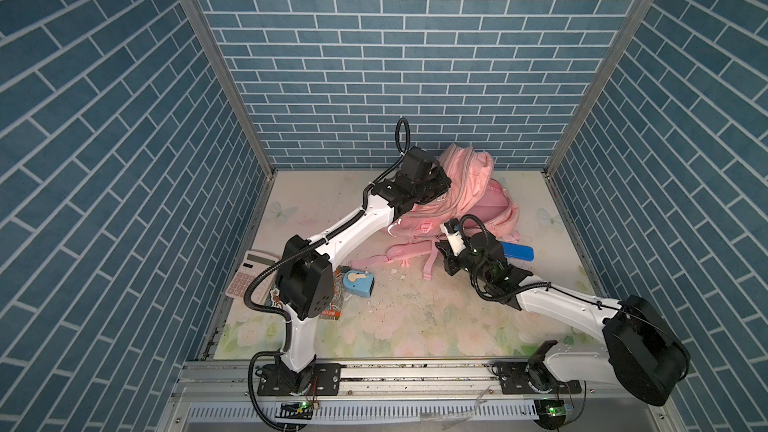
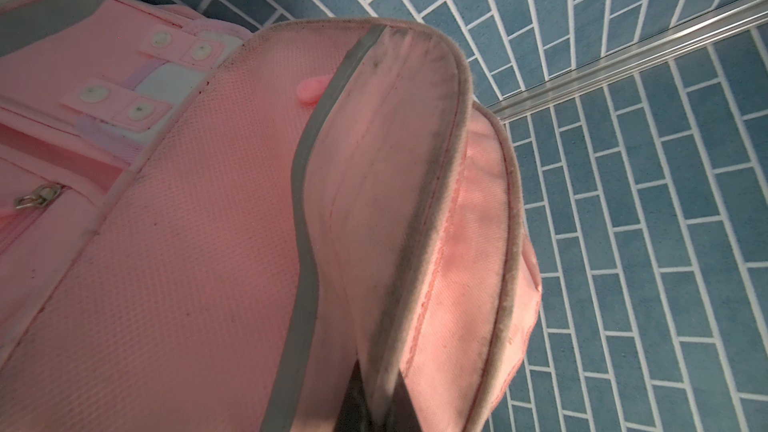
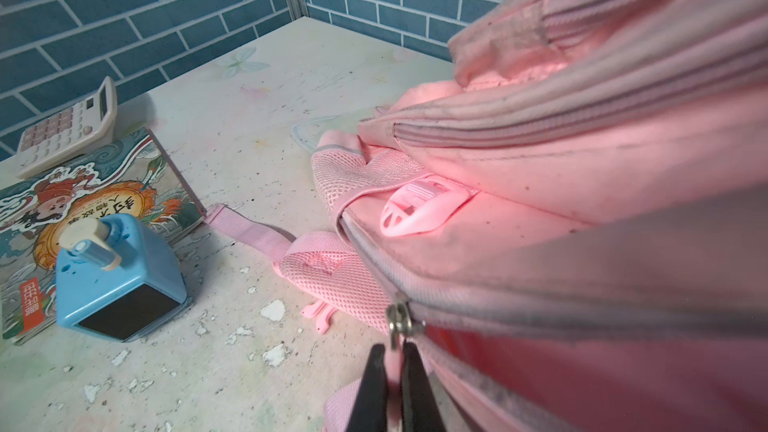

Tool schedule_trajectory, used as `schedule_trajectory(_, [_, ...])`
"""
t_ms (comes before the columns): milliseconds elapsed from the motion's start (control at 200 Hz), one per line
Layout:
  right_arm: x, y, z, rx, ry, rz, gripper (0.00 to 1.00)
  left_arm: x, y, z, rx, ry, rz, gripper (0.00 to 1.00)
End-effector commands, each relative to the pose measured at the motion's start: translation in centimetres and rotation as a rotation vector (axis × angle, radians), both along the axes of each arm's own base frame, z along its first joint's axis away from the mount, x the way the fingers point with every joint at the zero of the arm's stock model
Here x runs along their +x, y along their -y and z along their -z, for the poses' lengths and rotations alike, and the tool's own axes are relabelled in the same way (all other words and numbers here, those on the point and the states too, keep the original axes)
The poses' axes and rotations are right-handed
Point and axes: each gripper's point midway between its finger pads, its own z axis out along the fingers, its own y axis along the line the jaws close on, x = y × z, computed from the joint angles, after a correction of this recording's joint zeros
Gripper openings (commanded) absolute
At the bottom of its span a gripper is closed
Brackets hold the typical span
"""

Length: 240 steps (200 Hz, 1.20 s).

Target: Pack the student bag

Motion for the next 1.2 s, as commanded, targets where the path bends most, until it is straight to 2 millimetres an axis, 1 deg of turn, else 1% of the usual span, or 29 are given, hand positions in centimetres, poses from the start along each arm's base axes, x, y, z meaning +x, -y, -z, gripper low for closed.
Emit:
schedule_trajectory(0, [-1.5,-2.5,-0.3,0.022,0.039,-0.143,0.00,0.7,0.9,-10.2,-0.196,0.248,0.015,0.00])
schedule_trajectory(170, [-0.9,-3.6,0.6,-0.010,0.023,-0.143,0.00,0.4,1.2,-10.4,-0.201,0.254,0.027,0.00])
schedule_trajectory(405, [0.9,-3.7,1.3,-0.022,0.009,-0.043,0.00,0.3,1.3,-11.3,-0.228,0.264,0.025,0.00])
schedule_trajectory(535, [2.0,-4.6,2.0,-0.022,-0.001,-0.026,0.00,0.2,1.7,-11.5,-0.235,0.265,0.037,0.00])
schedule_trajectory(700, [3.0,-6.0,2.3,-0.015,-0.014,-0.032,0.00,0.0,1.8,-11.1,-0.221,0.257,0.051,0.00])
schedule_trajectory(790, [3.5,-6.3,2.5,-0.029,-0.021,-0.026,0.00,-0.1,1.5,-10.8,-0.192,0.267,0.052,0.00])
schedule_trajectory(905, [3.8,-6.6,2.5,-0.034,-0.027,-0.028,0.00,0.0,0.6,-10.1,-0.108,0.285,0.056,0.00])
schedule_trajectory(1005, [3.4,-7.3,1.9,-0.020,-0.045,-0.069,0.00,0.4,-0.8,-8.5,-0.006,0.282,0.061,0.00])
schedule_trajectory(1095, [2.6,-8.1,0.7,0.001,-0.040,-0.132,0.16,1.0,-2.1,-7.2,0.073,0.288,0.079,0.00])
schedule_trajectory(1195, [2.2,-7.9,-0.4,0.007,-0.037,-0.141,0.27,1.7,-3.7,-6.5,0.136,0.293,0.087,0.00])
